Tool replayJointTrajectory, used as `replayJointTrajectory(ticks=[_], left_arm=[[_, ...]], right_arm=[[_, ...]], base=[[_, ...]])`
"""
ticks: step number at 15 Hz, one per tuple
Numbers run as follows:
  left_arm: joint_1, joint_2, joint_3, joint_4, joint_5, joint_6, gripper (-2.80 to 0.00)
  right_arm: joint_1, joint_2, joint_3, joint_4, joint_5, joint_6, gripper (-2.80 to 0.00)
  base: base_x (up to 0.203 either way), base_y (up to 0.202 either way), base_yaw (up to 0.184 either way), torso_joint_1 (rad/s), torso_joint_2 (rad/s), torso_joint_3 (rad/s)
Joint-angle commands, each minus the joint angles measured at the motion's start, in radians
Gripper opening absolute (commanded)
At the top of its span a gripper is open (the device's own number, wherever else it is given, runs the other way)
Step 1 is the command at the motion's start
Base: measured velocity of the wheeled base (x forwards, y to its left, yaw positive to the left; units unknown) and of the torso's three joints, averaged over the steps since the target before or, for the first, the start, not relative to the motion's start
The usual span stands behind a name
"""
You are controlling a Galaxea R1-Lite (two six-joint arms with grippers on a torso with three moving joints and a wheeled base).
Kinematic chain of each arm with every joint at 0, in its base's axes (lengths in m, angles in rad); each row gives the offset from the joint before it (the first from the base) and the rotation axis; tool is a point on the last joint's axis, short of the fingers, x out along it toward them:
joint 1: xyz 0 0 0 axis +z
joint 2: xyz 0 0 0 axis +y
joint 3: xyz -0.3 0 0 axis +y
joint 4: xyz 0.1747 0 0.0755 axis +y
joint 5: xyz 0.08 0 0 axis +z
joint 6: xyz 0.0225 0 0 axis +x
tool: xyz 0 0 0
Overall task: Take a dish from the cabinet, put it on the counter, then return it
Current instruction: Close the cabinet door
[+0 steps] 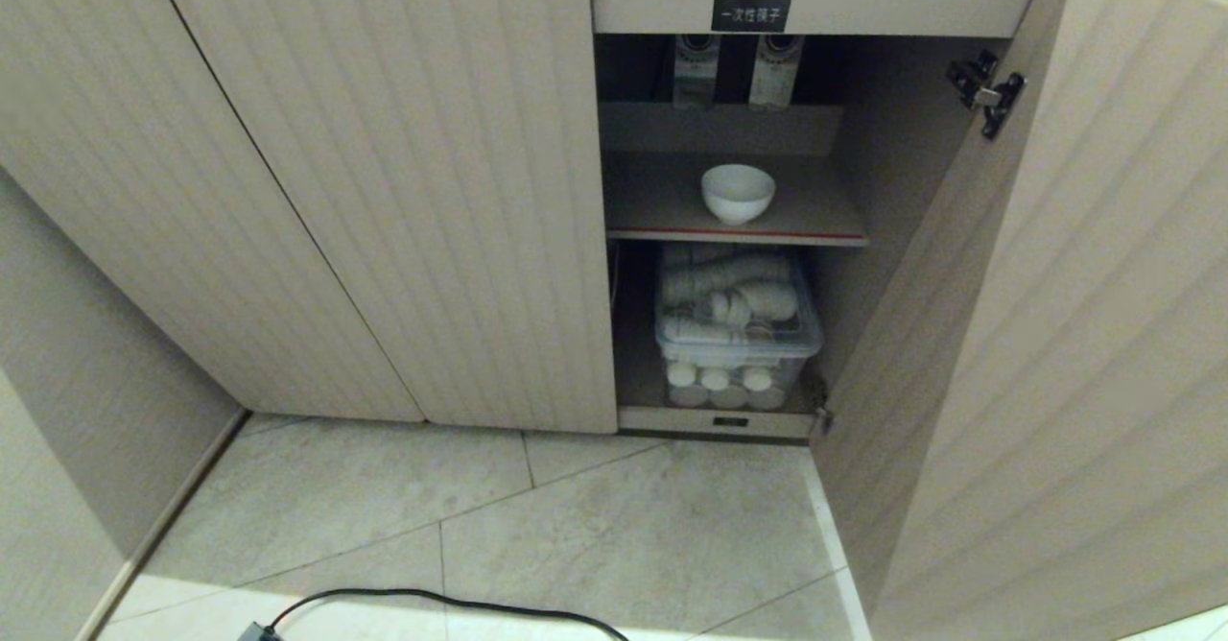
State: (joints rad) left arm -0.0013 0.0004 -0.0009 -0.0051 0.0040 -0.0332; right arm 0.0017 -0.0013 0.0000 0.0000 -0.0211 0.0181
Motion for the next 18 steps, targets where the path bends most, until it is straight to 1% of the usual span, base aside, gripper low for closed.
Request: replayJointTrajectory(ticks=[1,18], left_arm=[[0.0,0.0,-0.001,-0.001,0.001,-0.001,-2.8],[0.0,0.0,-0.001,0.001,0.001,-0.001,-2.8]], right_arm=[[0.0,0.001,0.0,0.0,0.0,-0.001,-2.8],[0.0,0.001,0.0,0.0,0.0,0.0,-2.8]], base=[[0.0,0.0,0.0,0.0,0.0,0.0],[0.0,0.0,0.0,0.0,0.0,0.0]])
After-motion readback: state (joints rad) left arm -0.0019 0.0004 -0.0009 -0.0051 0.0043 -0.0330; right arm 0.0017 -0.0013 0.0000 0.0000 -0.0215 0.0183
